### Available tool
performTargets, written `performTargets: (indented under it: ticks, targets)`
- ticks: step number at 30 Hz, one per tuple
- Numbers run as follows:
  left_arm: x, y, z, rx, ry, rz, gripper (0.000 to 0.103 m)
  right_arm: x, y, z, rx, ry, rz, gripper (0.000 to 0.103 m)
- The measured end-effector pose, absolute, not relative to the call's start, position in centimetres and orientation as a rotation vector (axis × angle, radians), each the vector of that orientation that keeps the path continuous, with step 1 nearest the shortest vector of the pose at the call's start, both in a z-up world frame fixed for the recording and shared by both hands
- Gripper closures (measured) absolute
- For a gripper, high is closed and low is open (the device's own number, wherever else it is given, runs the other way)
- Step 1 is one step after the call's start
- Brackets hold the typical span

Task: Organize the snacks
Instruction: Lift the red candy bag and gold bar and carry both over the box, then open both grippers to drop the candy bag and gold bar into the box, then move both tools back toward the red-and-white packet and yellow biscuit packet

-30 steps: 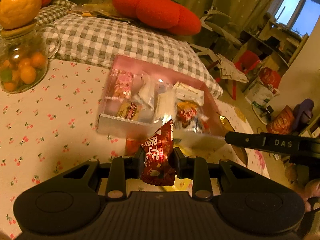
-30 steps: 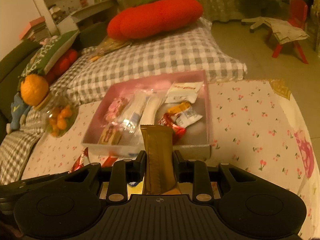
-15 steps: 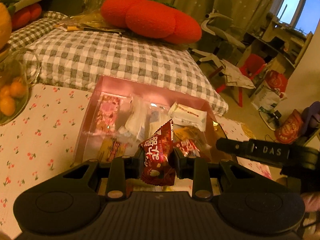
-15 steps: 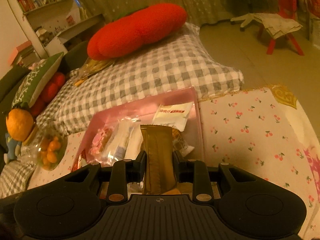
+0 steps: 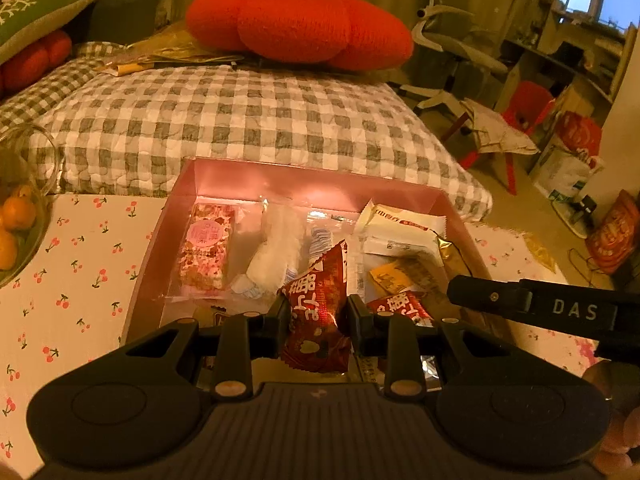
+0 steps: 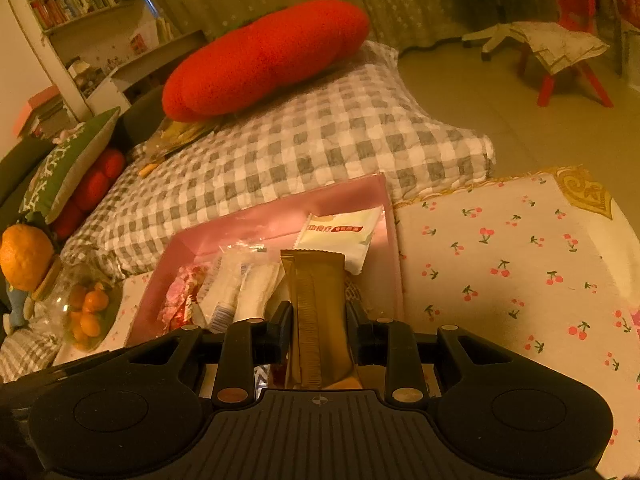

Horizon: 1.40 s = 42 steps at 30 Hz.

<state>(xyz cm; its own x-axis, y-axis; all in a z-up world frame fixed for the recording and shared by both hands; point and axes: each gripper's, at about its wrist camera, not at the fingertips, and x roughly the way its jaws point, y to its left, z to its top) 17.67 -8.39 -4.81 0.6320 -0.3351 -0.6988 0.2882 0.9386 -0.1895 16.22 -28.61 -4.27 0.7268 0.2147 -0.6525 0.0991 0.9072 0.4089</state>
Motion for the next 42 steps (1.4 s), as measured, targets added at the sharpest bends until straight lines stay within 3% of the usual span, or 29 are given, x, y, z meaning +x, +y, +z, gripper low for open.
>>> performTargets:
  ticks: [6, 12, 14, 32, 42]
  targets:
    - [17.4, -8.5, -4.8, -0.033, 0.793, -0.353, 0.070, 16.2, -28.8, -4.2, 0.460, 0.758, 0.056, 0.070]
    - [16.9, -8.2, -4.2, -0.036, 0.782, -0.376, 0.055, 15.9, -29.0, -4.0, 0.472, 0.765, 0.048, 0.063]
    - [16.5, -7.9, -4.1, -0.041, 0.779, -0.377, 0.049, 15.6, -29.0, -3.8, 0.480, 0.768, 0.045, 0.055]
    - [12.5, -3.4, -2.3, -0.034, 0.782, -0.358, 0.019, 11.5, -27.0, -0.3, 0.394, 0.776, 0.039, 0.023]
    - [10.3, -0.9, -2.4, -0.010, 0.810, -0.347, 0.006, 8.5, -24.6, 0.3, 0.305, 0.793, 0.041, 0.013]
